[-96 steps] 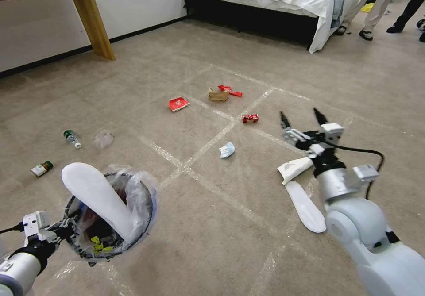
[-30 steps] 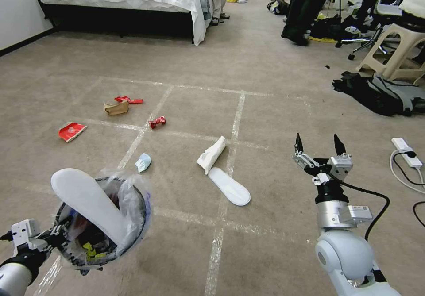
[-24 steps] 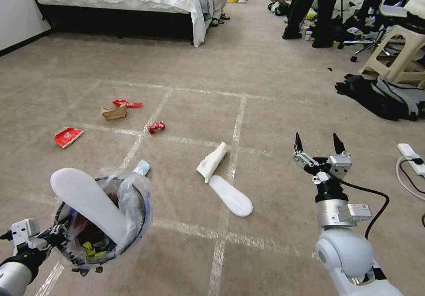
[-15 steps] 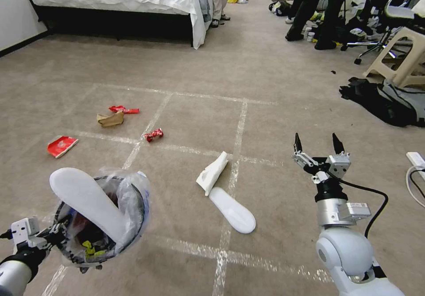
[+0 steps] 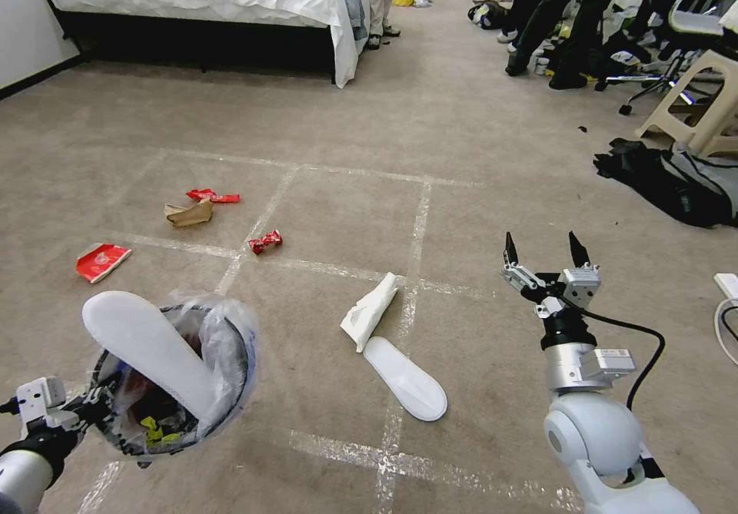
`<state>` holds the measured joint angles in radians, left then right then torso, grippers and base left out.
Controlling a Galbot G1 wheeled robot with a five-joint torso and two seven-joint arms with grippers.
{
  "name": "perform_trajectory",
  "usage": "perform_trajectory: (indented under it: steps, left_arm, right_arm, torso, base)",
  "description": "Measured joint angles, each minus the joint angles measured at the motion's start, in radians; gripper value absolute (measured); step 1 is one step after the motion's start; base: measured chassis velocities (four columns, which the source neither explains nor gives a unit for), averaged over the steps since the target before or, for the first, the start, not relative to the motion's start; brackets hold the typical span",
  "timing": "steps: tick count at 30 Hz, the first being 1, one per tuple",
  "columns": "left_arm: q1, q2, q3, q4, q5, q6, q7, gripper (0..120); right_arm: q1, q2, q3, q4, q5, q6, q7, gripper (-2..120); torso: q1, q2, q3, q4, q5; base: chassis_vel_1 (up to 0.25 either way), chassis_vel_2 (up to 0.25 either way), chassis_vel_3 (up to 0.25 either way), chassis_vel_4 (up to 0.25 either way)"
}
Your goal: Pick up the trash bin and place the garbage on the floor into it.
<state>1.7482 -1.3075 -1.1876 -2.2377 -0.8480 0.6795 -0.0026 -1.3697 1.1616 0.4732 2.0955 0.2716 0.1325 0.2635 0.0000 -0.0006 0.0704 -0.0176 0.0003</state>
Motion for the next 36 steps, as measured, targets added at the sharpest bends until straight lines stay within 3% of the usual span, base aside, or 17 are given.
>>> perform_trajectory:
  steps: [6, 8, 11, 13, 14, 16, 23, 31, 36]
  left_arm:
    - [0.000, -0.001, 0.001, 0.002, 0.001, 0.000, 0.000, 1]
    - [0.000, -0.003, 0.001, 0.004, 0.002, 0.000, 0.001, 1]
    - [0.000, -0.004, 0.001, 0.007, 0.002, 0.000, 0.002, 1]
    - [-0.004, -0.006, 0.001, 0.017, 0.003, 0.000, 0.003, 1]
    - [-0.004, -0.006, 0.001, 0.017, 0.003, 0.000, 0.003, 1]
    - [-0.009, -0.009, 0.001, 0.023, 0.003, -0.001, 0.003, 1]
    - [-0.012, -0.010, 0.001, 0.035, 0.004, -0.004, 0.005, 1]
    - [-0.017, -0.006, 0.000, 0.040, 0.004, -0.004, 0.005, 1]
    - [-0.027, -0.008, 0.004, 0.050, 0.005, -0.003, 0.003, 1]
  right_arm:
    - [-0.019, -0.064, 0.000, 0.030, 0.133, -0.090, 0.024, 100]
    - [-0.040, -0.110, -0.001, 0.060, 0.234, -0.216, 0.081, 100]
    - [-0.054, -0.131, 0.001, 0.078, 0.286, -0.283, 0.114, 100]
    - [-0.100, -0.194, 0.015, 0.124, 0.413, -0.467, 0.210, 100]
    - [-0.100, -0.194, 0.015, 0.124, 0.413, -0.467, 0.210, 100]
    - [-0.119, -0.223, 0.014, 0.129, 0.475, -0.559, 0.262, 100]
    - [-0.138, -0.232, -0.039, 0.037, 0.567, -0.670, 0.298, 100]
    - [-0.112, -0.220, -0.078, -0.041, 0.605, -0.699, 0.300, 100]
    - [-0.052, -0.199, -0.159, -0.172, 0.634, -0.698, 0.256, 100]
  torso:
    - [0.000, 0.000, 0.000, 0.0000, 0.0000]
    - [0.000, 0.000, 0.000, 0.0000, 0.0001]
    - [0.000, 0.000, 0.000, 0.0001, 0.0000]
    - [0.000, 0.000, 0.000, 0.0000, -0.0001]
    - [0.000, 0.000, 0.000, 0.0000, -0.0001]
    - [0.000, 0.000, 0.000, -0.0001, 0.0000]
    - [0.000, 0.000, 0.000, -0.0001, 0.0001]
    - [0.000, 0.000, 0.000, 0.0000, 0.0001]
    - [0.000, 0.000, 0.000, 0.0001, 0.0002]
  base:
    - [0.000, 0.000, 0.000, 0.000]
    - [0.000, 0.000, 0.000, 0.000]
    - [0.000, 0.000, 0.000, 0.000]
    - [0.000, 0.000, 0.000, 0.000]
    - [0.000, 0.000, 0.000, 0.000]
    - [0.000, 0.000, 0.000, 0.000]
    - [0.000, 0.000, 0.000, 0.000]
    - [0.000, 0.000, 0.000, 0.000]
    - [0.000, 0.000, 0.000, 0.000]
